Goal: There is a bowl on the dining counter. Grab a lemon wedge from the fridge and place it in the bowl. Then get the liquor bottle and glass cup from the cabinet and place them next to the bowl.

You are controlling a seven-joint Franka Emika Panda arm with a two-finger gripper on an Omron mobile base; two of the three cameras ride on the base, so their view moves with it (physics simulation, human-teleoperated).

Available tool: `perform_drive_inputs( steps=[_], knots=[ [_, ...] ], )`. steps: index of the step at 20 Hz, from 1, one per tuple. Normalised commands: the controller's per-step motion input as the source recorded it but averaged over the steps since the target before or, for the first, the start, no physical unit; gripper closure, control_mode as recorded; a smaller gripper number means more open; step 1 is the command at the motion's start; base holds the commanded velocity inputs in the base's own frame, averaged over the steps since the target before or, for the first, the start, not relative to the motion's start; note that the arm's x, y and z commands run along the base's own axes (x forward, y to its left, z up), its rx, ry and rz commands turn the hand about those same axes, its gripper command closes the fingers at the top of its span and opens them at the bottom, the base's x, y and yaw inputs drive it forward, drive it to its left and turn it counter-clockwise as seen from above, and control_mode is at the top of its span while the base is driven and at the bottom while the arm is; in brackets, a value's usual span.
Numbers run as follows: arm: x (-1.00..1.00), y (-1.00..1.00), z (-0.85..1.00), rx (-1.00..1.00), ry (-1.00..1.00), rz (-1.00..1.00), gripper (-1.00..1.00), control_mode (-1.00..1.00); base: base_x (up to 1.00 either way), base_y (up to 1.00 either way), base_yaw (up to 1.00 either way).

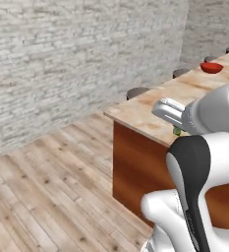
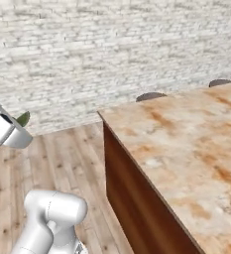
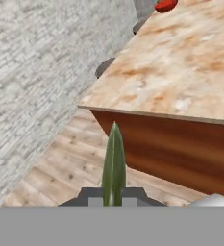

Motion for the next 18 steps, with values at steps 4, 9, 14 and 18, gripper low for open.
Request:
perform_drive_inputs(
  steps=[4,9,14,18],
  knots=[
    [0.00,0.00,0.00,0.00,0.00,0.00,1.00,1.00,0.91,0.25,-0.44],
    [0.00,0.00,0.00,0.00,0.00,0.00,1.00,1.00,0.85,0.38,-0.45],
    [0.00,0.00,0.00,0.00,0.00,0.00,1.00,1.00,0.85,0.53,-0.45],
    [0.00,0.00,0.00,0.00,0.00,0.00,1.00,1.00,0.83,0.66,-0.44]
  ],
)
